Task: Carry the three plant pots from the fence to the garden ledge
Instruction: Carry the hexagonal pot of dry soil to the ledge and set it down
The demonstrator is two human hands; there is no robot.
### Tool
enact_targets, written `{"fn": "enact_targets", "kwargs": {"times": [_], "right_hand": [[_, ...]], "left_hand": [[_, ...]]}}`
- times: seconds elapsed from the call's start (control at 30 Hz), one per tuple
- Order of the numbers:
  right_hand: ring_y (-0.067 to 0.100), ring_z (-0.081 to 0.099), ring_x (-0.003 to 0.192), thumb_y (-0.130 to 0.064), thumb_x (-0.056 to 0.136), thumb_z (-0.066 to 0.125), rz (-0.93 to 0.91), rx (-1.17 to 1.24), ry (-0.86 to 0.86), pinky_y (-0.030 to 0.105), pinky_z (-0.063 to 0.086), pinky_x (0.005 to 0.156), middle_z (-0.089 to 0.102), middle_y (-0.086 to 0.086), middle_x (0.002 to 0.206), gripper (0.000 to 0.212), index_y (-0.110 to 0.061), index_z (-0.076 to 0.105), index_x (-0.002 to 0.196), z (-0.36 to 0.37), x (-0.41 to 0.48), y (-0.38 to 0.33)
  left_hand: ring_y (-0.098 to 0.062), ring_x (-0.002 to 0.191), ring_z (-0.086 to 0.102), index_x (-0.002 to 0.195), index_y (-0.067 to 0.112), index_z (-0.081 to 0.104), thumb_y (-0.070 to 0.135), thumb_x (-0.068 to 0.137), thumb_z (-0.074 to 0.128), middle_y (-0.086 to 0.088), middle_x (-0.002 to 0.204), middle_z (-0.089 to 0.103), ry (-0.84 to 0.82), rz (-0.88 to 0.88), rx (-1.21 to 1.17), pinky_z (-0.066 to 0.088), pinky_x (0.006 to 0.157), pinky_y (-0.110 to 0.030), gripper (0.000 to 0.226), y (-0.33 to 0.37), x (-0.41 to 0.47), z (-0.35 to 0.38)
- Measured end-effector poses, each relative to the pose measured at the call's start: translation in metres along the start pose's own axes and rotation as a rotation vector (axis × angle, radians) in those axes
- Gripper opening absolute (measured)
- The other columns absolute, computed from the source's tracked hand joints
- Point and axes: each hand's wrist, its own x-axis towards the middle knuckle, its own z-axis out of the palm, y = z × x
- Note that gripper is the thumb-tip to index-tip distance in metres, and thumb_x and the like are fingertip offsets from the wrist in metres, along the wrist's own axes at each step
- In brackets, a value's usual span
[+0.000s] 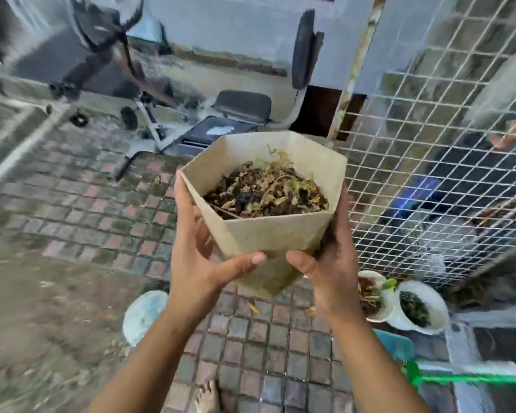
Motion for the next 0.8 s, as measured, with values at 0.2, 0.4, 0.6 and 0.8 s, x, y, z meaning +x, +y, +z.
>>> {"fn": "enact_targets", "kwargs": {"times": [0.2, 0.4, 0.6, 0.8], "right_hand": [[0.019, 0.050, 0.148, -0.062, 0.068, 0.091, -0.075, 0.058, -0.093, 0.037, 0.052, 0.112, 0.046, -0.005, 0.164, 0.109, -0.053, 0.032, 0.160, 0.121, 0.062, -0.022], [0.004, 0.052, 0.144, -0.056, 0.071, 0.092, -0.121, 0.133, -0.267, 0.030, 0.051, 0.112, 0.055, -0.026, 0.154, 0.097, -0.062, 0.039, 0.152, 0.209, 0.139, -0.018], [0.011, 0.054, 0.145, -0.051, 0.066, 0.097, -0.179, 0.234, -0.353, 0.034, 0.052, 0.112, 0.056, -0.014, 0.157, 0.099, -0.055, 0.047, 0.151, 0.273, 0.241, 0.021], [0.010, 0.059, 0.139, -0.047, 0.064, 0.099, -0.107, 0.350, -0.565, 0.034, 0.052, 0.110, 0.063, -0.011, 0.151, 0.095, -0.052, 0.054, 0.148, 0.352, 0.358, 0.064]], "left_hand": [[-0.032, 0.149, 0.052, 0.170, 0.037, 0.004, 0.043, 0.065, 0.100, -0.003, 0.166, 0.047, 0.086, 0.183, 0.039, 0.040, 0.120, -0.067, 0.143, 0.071, 0.045, -0.091], [-0.031, 0.151, 0.051, 0.170, 0.040, 0.002, 0.041, 0.067, 0.100, -0.004, 0.168, 0.045, 0.212, 0.288, 0.046, 0.042, 0.122, -0.059, 0.142, 0.089, 0.101, -0.168], [-0.026, 0.147, 0.056, 0.170, 0.039, 0.004, 0.042, 0.065, 0.101, 0.001, 0.163, 0.052, 0.352, 0.335, 0.097, 0.045, 0.120, -0.053, 0.143, 0.074, 0.183, -0.222], [-0.030, 0.141, 0.060, 0.170, 0.037, 0.010, 0.045, 0.055, 0.104, -0.004, 0.156, 0.059, 0.604, 0.311, 0.151, 0.044, 0.118, -0.064, 0.149, 0.073, 0.266, -0.276]]}}
